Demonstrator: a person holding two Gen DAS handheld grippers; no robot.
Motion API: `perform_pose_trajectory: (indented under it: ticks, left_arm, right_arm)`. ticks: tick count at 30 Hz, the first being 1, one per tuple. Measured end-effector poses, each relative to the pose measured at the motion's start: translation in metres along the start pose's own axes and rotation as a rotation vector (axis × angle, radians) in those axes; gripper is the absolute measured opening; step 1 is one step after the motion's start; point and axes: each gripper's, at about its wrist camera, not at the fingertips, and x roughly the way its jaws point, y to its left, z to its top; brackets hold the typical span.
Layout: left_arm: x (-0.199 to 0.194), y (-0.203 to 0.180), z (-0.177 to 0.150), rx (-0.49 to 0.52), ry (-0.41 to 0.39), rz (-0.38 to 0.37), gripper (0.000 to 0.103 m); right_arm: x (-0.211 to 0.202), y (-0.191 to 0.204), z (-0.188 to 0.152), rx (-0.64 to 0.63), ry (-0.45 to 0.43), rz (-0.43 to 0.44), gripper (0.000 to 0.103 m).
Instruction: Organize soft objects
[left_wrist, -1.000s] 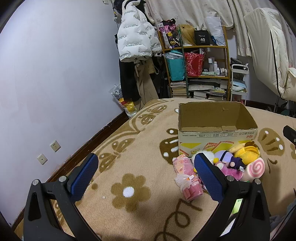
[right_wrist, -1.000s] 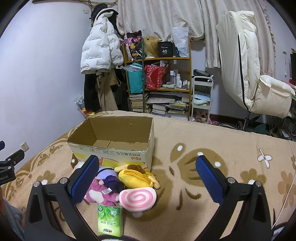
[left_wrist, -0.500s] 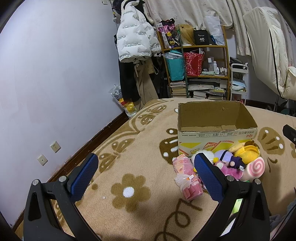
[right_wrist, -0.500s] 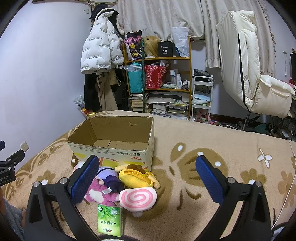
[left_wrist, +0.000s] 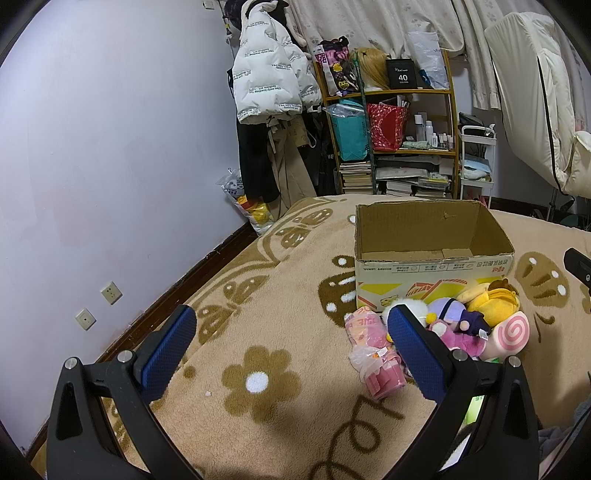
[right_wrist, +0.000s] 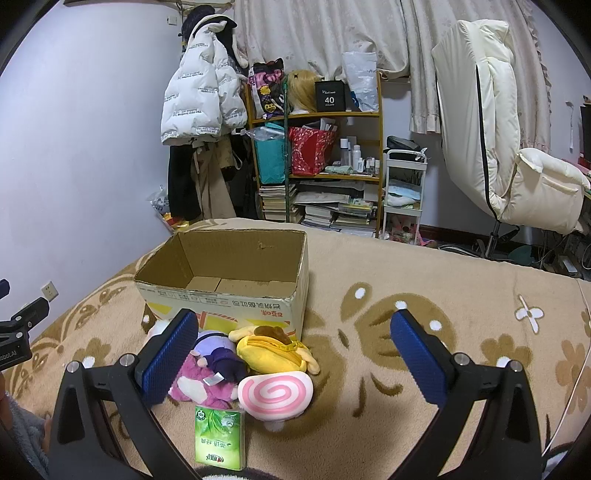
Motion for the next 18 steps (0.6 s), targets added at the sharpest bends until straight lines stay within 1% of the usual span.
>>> perform_pose_trajectory:
  ticks: [18]
  left_arm:
    - [-0.0001,-0.0002,0.0000,0.003,0.000,0.002,0.102]
  right_arm:
    - [0.0005,0.0005,0.0012,0.000,0.003,0.000,0.103]
